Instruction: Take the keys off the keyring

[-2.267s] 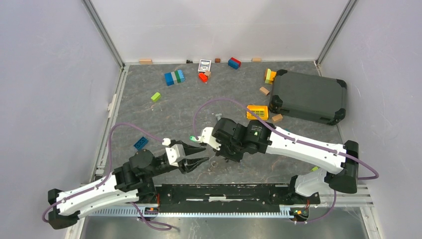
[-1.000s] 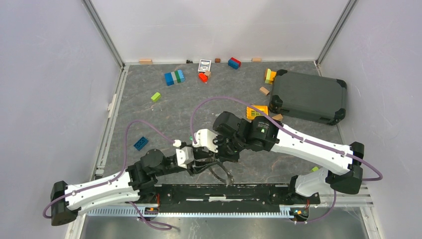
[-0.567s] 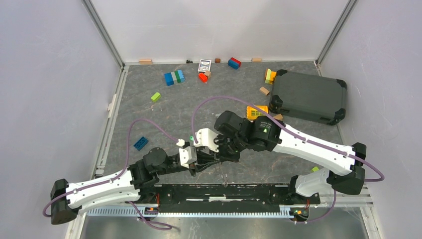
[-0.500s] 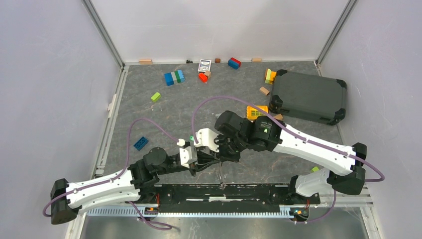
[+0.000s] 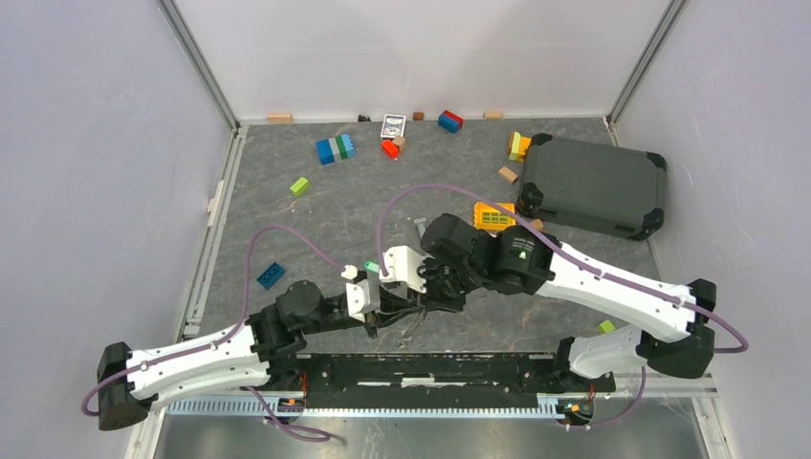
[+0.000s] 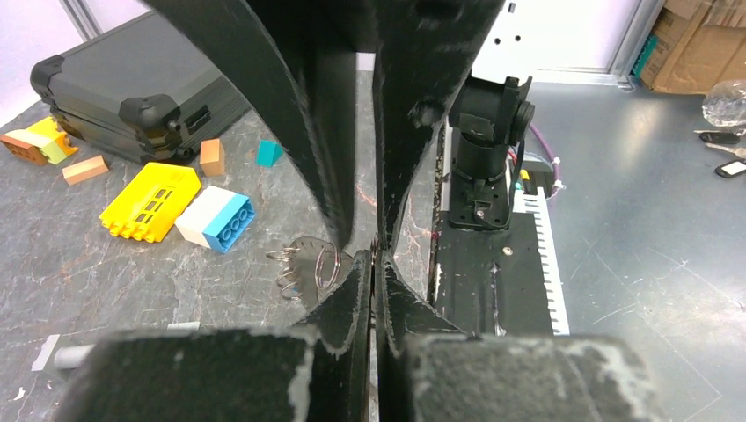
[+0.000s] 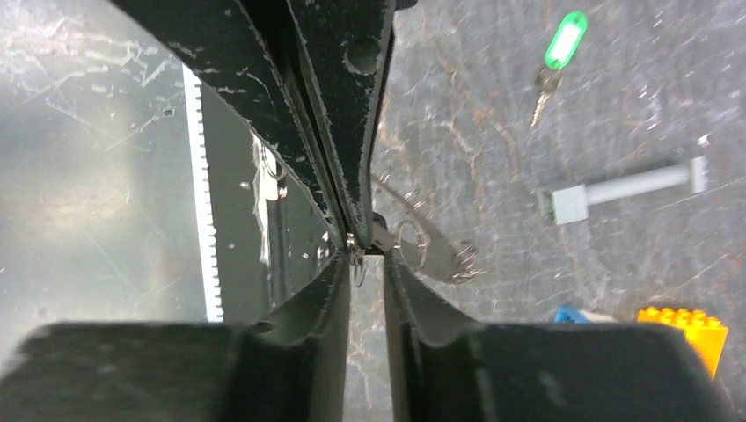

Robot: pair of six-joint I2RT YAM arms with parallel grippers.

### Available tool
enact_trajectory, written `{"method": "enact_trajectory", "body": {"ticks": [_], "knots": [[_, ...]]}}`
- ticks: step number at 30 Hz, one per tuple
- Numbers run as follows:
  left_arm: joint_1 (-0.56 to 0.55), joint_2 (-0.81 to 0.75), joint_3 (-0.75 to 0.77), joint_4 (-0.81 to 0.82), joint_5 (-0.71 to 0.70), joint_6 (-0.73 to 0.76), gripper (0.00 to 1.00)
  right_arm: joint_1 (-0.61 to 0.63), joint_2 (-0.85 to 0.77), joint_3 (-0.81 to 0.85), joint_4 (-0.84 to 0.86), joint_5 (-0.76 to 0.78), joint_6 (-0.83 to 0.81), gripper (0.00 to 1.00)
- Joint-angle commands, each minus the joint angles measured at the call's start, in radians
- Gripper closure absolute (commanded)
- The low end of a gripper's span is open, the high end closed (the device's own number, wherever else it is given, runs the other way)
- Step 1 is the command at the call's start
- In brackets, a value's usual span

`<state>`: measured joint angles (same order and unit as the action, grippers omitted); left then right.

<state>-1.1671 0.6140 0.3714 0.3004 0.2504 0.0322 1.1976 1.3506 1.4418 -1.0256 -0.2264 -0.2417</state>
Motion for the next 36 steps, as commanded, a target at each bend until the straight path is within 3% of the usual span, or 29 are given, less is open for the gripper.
{"method": "enact_trajectory", "body": {"ticks": [1,5,17,29,36], "knots": [[-0.002,-0.054,-0.006,0.083,0.022,-0.023,0.98,0.003,-0.107,-0.038,0.144,0.032,-0.004,0.69],[-0.002,-0.100,-0.042,0.134,0.006,-0.073,0.98,0.003,-0.175,-0.119,0.245,0.012,-0.004,0.62],[-0.003,-0.179,-0.085,0.194,-0.017,-0.112,0.98,0.003,-0.325,-0.305,0.507,-0.050,0.033,0.64],[-0.002,-0.193,-0.080,0.188,-0.024,-0.111,0.98,0.003,-0.326,-0.340,0.549,-0.099,0.041,0.72],[-0.002,-0.209,-0.077,0.171,-0.036,-0.103,0.98,0.003,-0.364,-0.337,0.542,-0.037,0.034,0.68]]}}
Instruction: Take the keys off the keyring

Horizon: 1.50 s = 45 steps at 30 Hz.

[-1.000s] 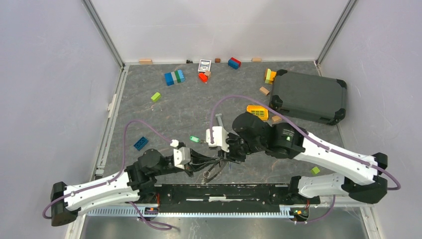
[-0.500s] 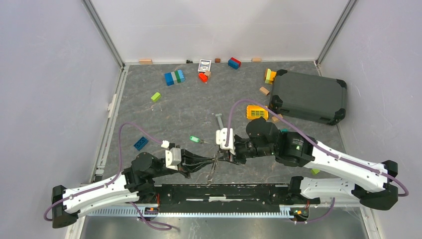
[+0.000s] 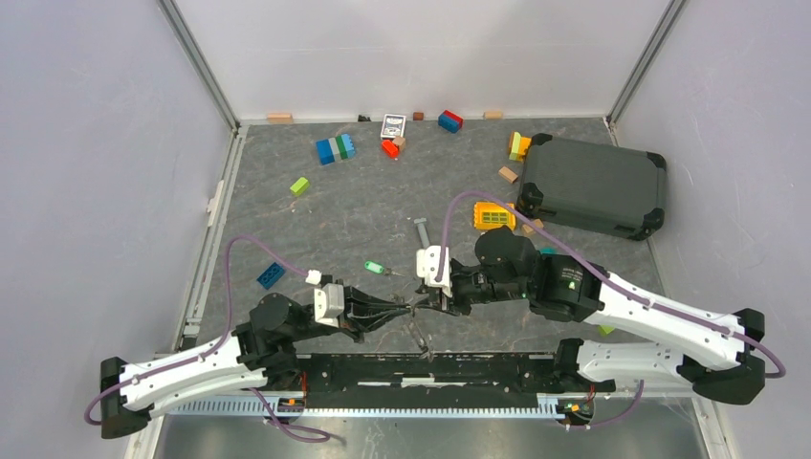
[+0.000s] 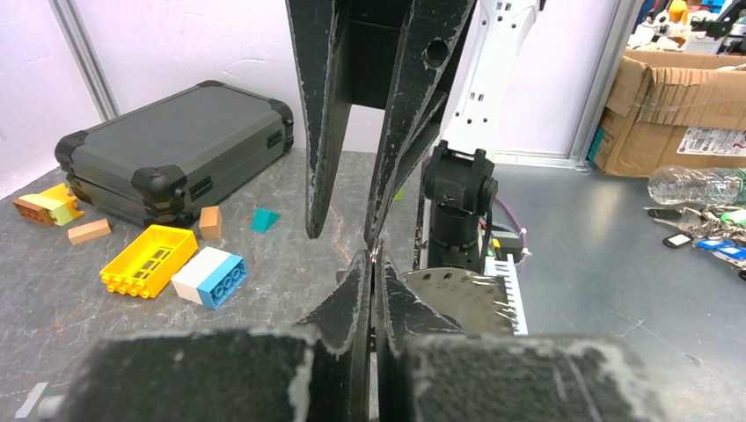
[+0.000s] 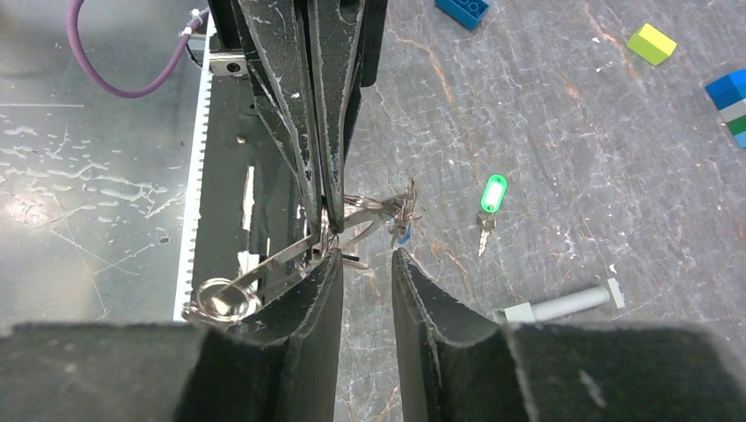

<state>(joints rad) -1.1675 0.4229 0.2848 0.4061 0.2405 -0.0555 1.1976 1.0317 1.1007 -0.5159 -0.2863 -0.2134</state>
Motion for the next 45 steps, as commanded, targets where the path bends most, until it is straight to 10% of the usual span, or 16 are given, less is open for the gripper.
{"method": "enact_trajectory", "body": {"ticks": [1,45], "knots": [[-0.002,-0.020,0.009,0.061,-0.027,-0.015,0.98,0.003,-0.053,0.004,0.037,0.026,0.005,0.68],[-0.001,-0.051,-0.003,0.068,-0.029,-0.018,0.98,0.003,-0.037,-0.081,0.106,-0.069,0.028,0.85]]}}
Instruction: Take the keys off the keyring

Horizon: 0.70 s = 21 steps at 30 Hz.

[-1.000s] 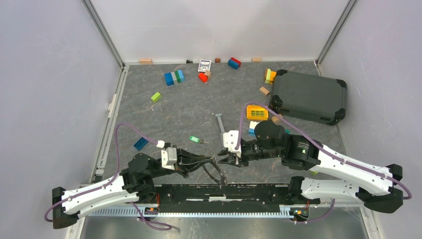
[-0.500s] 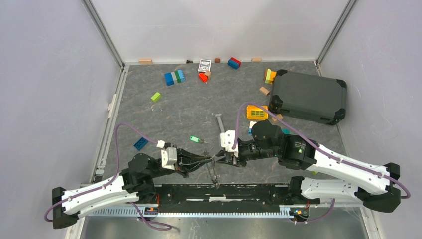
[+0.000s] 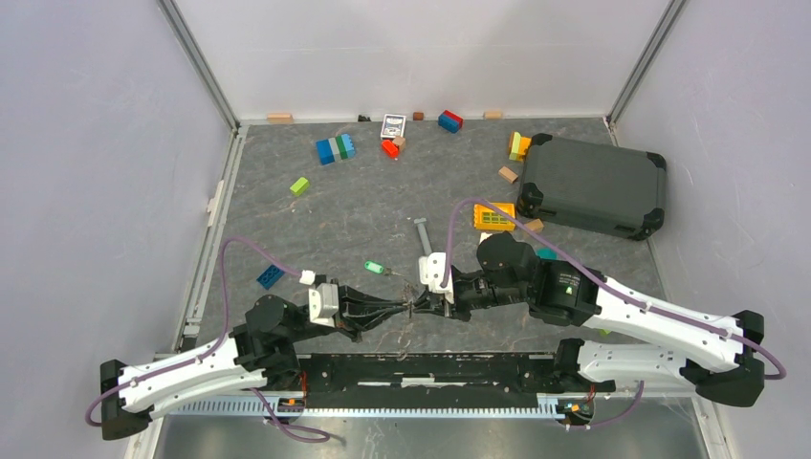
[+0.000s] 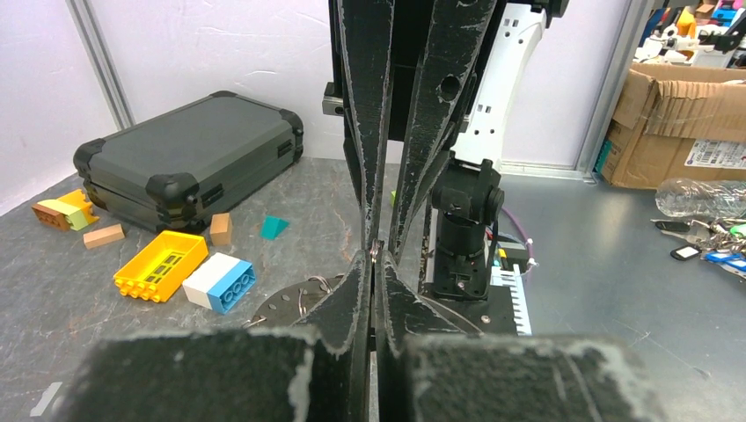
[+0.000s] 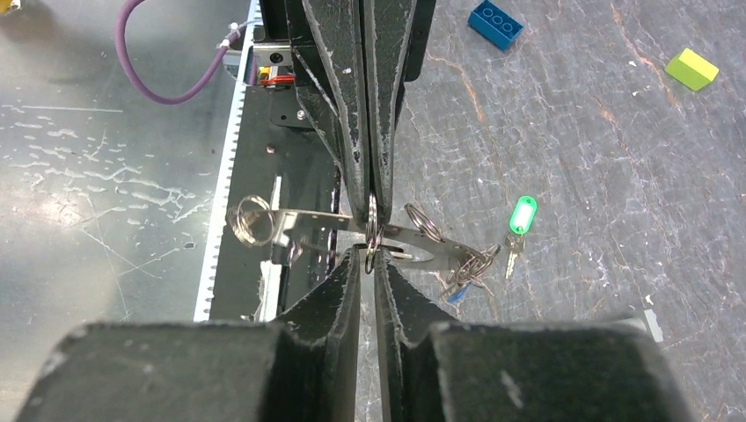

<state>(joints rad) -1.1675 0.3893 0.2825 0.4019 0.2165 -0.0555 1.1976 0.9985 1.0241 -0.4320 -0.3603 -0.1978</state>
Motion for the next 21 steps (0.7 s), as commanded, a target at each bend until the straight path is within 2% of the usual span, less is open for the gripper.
{"method": "enact_trajectory", "body": {"ticks": [1,10,16,21], "knots": [[-0.002,-0.019,0.000,0.071,-0.006,-0.018,0.98,0.003,-0.005,-0.006,0.022,0.007,0.012,0.85],[-0.001,-0.028,-0.002,0.068,-0.006,-0.020,0.98,0.003,-0.010,-0.015,0.031,0.012,0.016,0.92],[-0.001,-0.026,-0.007,0.078,-0.004,-0.026,0.98,0.003,-0.015,-0.023,0.048,0.015,0.020,1.00],[-0.001,-0.030,-0.015,0.098,-0.005,-0.036,0.98,0.003,-0.011,-0.031,0.055,0.015,0.021,1.00]]}}
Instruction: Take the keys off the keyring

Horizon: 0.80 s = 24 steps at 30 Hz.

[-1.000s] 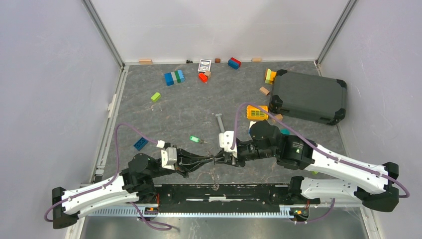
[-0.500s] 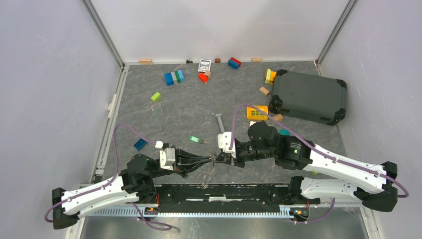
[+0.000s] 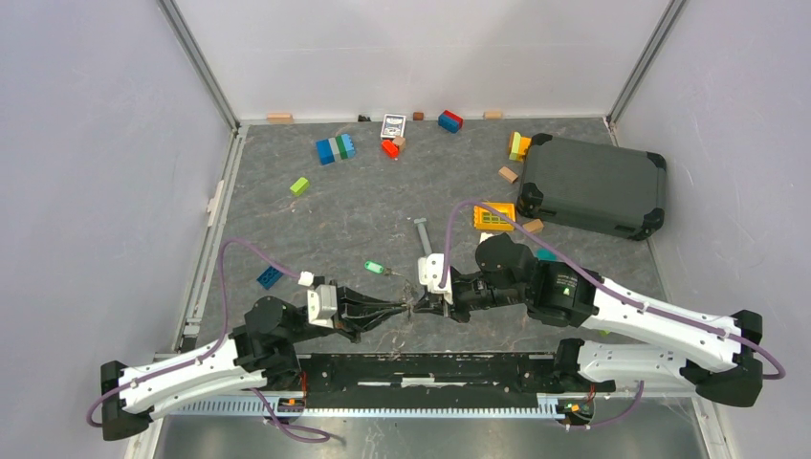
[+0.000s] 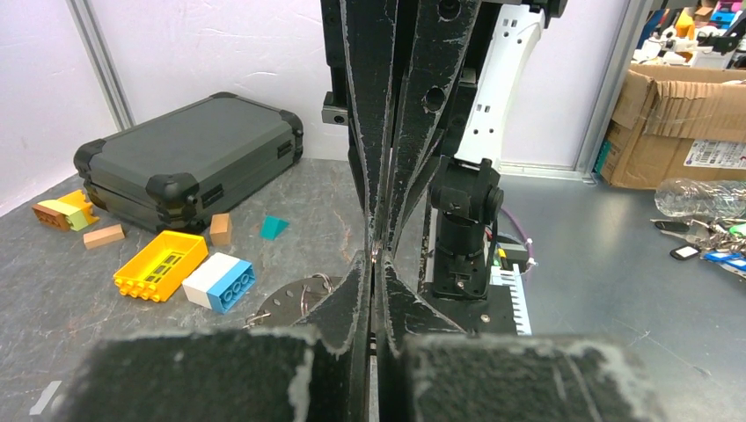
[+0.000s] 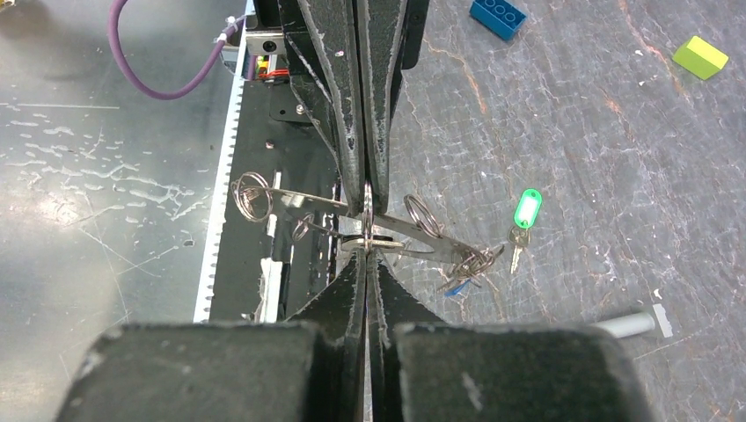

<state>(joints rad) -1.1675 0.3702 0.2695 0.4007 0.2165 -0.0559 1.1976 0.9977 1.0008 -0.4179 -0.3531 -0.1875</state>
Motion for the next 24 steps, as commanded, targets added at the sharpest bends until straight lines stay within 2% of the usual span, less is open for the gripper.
{"method": "enact_trajectory", "body": {"ticks": [1,24], "knots": [[-0.002,-0.013,-0.005,0.105,-0.006,-0.037,0.98,0.003,-0.008,-0.008,0.042,0.008,0.011,1.00],[-0.001,-0.062,-0.039,0.132,-0.037,-0.055,0.98,0.003,0.020,-0.017,0.015,0.031,0.005,1.00]]}}
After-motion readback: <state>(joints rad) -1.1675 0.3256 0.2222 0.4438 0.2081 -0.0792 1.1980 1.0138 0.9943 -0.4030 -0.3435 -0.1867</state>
